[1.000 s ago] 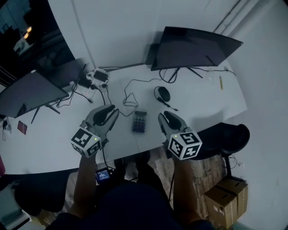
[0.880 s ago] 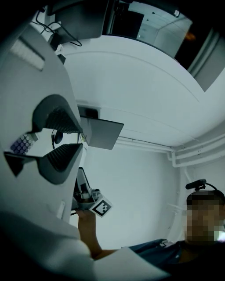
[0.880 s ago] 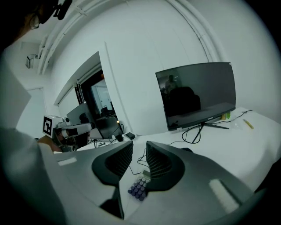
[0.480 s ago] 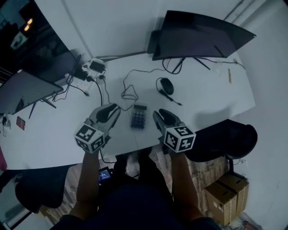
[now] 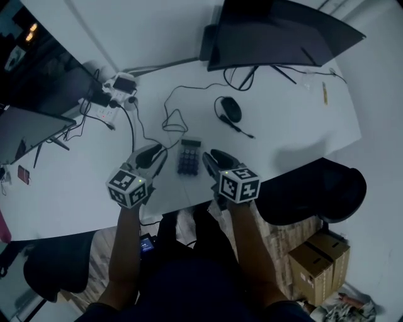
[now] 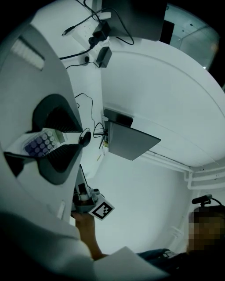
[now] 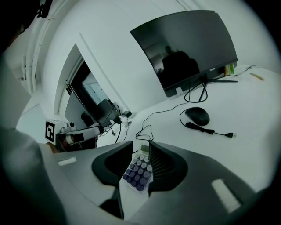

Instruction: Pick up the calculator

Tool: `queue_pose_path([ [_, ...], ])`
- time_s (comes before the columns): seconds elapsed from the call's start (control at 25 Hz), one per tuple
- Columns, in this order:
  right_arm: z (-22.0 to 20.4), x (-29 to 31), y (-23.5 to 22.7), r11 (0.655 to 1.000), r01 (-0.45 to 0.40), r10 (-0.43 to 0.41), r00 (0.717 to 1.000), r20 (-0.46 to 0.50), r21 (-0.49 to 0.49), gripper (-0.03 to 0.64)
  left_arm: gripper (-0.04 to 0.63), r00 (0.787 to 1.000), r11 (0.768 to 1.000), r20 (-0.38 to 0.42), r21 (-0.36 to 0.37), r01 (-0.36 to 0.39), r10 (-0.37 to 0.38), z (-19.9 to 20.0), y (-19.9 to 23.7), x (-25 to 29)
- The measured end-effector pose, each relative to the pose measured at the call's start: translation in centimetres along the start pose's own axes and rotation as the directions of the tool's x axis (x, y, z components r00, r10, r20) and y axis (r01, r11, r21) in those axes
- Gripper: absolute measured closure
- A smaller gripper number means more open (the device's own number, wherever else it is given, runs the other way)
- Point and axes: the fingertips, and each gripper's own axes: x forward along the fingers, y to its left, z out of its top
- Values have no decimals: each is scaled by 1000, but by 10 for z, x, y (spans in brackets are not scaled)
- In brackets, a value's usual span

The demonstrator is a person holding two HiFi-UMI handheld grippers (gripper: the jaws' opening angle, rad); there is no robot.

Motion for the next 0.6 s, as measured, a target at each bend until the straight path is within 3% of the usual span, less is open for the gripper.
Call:
queue_pose_path([
  [0.6,-52,51,-25,994,-1,12,996,-94,114,497,489,991,995,-136,-104,4,-18,-73,25,42],
])
